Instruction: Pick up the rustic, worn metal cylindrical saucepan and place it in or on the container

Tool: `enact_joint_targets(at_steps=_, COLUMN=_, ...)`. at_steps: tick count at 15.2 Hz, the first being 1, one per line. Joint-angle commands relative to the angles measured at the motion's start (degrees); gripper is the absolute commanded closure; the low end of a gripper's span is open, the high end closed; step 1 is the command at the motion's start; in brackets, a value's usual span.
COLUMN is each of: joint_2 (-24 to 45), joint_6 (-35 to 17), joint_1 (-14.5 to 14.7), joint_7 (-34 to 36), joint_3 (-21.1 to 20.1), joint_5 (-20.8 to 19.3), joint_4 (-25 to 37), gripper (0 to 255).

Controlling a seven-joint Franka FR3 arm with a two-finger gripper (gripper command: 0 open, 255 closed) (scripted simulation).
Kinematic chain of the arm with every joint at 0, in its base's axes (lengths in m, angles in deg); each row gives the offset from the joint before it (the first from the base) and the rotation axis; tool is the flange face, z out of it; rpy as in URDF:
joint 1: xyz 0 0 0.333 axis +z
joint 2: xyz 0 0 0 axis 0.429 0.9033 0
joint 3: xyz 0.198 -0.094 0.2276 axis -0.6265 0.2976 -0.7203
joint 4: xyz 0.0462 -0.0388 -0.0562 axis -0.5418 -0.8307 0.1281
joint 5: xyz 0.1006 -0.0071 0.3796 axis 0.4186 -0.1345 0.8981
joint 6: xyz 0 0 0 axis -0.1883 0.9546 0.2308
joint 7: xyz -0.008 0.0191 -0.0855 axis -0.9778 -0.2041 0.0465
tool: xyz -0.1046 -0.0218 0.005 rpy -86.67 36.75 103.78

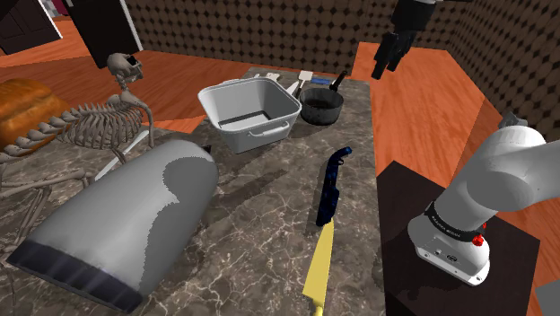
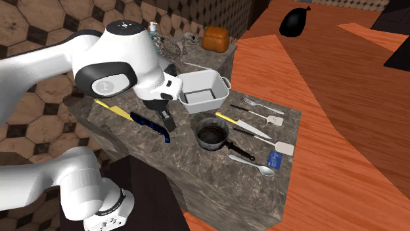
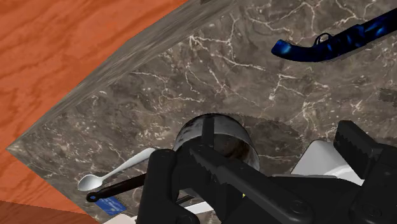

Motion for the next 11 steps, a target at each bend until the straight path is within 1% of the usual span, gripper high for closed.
enact_joint_targets(at_steps=1, joint_2=0.0, joint_6=0.0, joint_1=0.0, joint_7=0.0, joint_3=0.0, joint_5=0.0, joint_4=0.0, gripper=0)
enact_joint_targets(at_steps=6, joint_2=9.55, joint_6=-7.37, joint_1=-1.47, joint_7=0.31, joint_3=1.51, joint_5=-0.6, joint_4=0.74, gripper=0)
enact_joint_targets(at_steps=11, joint_2=19.85, joint_6=-13.8, joint_1=-2.71, joint_7=0.58, joint_3=3.14, joint_5=-0.78, joint_4=3.17, gripper=0)
